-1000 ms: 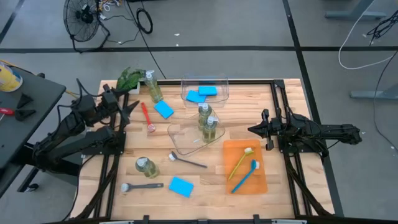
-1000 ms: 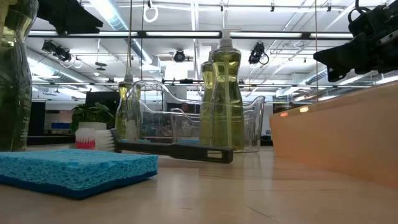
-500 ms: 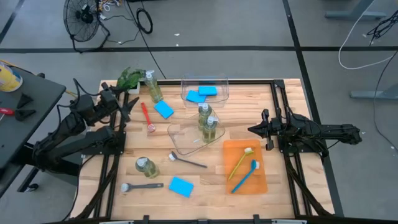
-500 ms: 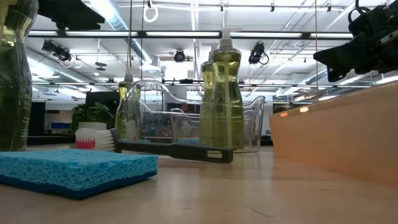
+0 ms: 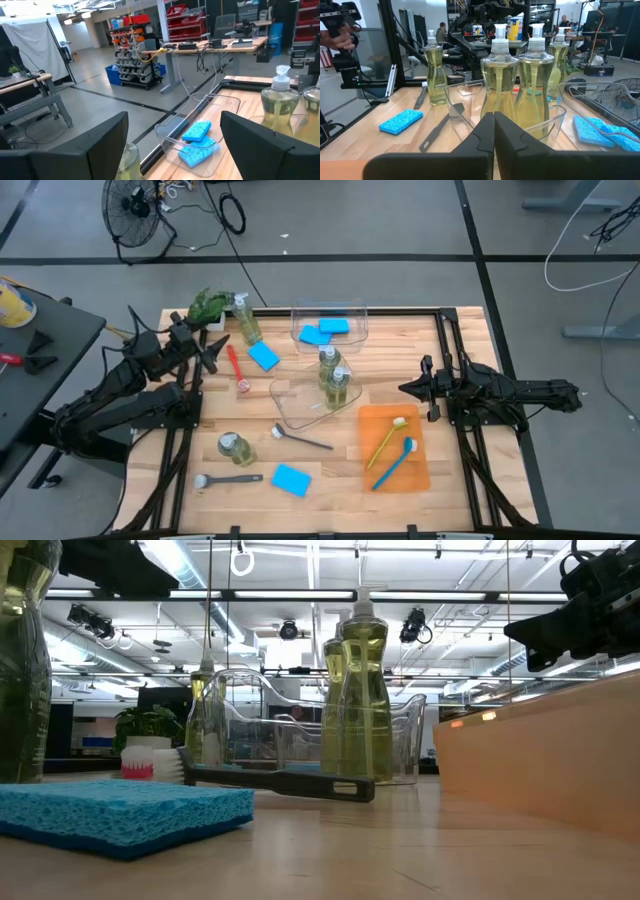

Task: Pick & Place Kitchen Sink Supplies
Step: Put the green dish soap into the bottom transparent bin

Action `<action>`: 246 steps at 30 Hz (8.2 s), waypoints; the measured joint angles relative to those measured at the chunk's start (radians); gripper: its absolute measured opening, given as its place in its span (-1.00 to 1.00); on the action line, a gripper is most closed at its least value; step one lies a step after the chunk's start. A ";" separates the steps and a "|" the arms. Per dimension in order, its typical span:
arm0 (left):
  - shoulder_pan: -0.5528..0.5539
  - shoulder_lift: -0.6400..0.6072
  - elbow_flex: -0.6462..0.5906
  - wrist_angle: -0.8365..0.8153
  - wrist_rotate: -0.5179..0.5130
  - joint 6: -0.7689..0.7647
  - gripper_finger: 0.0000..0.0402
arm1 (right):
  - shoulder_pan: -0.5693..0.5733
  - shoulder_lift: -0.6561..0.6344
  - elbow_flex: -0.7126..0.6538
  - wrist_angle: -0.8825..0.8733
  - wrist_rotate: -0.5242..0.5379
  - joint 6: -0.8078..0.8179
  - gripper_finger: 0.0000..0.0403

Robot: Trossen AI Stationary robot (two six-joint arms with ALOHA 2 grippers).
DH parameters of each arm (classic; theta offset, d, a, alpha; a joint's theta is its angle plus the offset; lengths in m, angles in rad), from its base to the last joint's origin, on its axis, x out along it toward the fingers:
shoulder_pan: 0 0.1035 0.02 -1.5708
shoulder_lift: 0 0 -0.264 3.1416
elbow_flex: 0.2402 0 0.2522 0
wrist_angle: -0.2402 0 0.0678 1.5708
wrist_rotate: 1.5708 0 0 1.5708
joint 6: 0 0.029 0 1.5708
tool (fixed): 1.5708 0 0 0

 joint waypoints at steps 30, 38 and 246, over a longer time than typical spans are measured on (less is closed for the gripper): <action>0.046 0.099 0.002 0.138 -0.043 0.024 0.59 | 0.000 0.000 0.000 0.000 0.000 0.000 -0.96; 0.046 0.098 0.002 0.135 -0.072 -0.035 0.59 | 0.000 0.000 0.000 0.000 0.000 0.000 -0.96; -0.296 0.894 0.393 0.304 0.382 -0.099 -0.42 | 0.000 0.000 0.000 0.000 0.000 0.000 -0.96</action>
